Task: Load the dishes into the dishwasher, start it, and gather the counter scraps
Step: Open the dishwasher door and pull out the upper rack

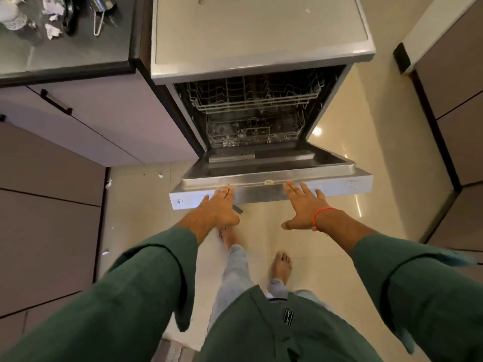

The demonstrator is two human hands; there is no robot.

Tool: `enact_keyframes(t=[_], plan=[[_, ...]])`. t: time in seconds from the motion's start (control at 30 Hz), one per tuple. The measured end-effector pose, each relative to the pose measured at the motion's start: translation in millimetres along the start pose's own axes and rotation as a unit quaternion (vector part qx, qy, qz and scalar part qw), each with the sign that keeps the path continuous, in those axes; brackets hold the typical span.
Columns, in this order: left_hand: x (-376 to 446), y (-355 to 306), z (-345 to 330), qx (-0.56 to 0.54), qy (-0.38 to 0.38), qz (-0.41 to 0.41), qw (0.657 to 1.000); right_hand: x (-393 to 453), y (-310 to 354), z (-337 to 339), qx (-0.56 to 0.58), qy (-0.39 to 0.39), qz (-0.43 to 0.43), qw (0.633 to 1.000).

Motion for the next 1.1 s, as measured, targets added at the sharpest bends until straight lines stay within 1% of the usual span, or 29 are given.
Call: enact_keyframes(t=[0.13,0.3,0.47,0.57,0.67,0.87,1.0,1.1], plan=[[0.7,-3.9,-6.5,-0.024,-0.005,0.021,0.999,-1.9,-3.6,-5.8,0.014,-0.002,0.014,1.0],[4.4,-3.6,-18.9,-0.015,-0.004,0.034,0.999,-3.4,-3.6,-17.0,0.005,0.007,0.027,1.0],[11.7,6.1,-48.6,0.0,0.064,0.083,0.995,-5.9,-1.0,-50.2,0.006,0.033,0.031,0.999],[16.4,10.2,-77.4,0.029,0.11,0.091,0.989,-8.9,2.3,-74.6,0.001,0.071,0.033,0.997],[23.6,17.6,-108.4,0.031,0.128,0.098,0.987,-10.4,8.6,-94.8,0.007,0.094,0.036,0.995],[26.1,20.2,-147.9,0.035,0.136,0.083,0.987,3.2,7.6,-109.1,-0.024,0.022,0.022,0.999],[38.8,29.0,-179.2,0.021,0.125,0.076,0.989,12.4,4.8,-134.3,-0.051,0.076,0.009,0.996],[49.4,39.9,-206.9,0.018,0.148,0.072,0.986,24.3,9.2,-161.7,-0.05,0.132,0.012,0.99]])
Point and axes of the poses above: each hand's wrist, its own x-axis towards the middle knuckle, its own z-axis out of the back of the hand, y = z × x, the point moved 9 cm from there along x, towards the middle knuckle, and after that the axes turned 9 degrees about -x, right-handed, at the moved point
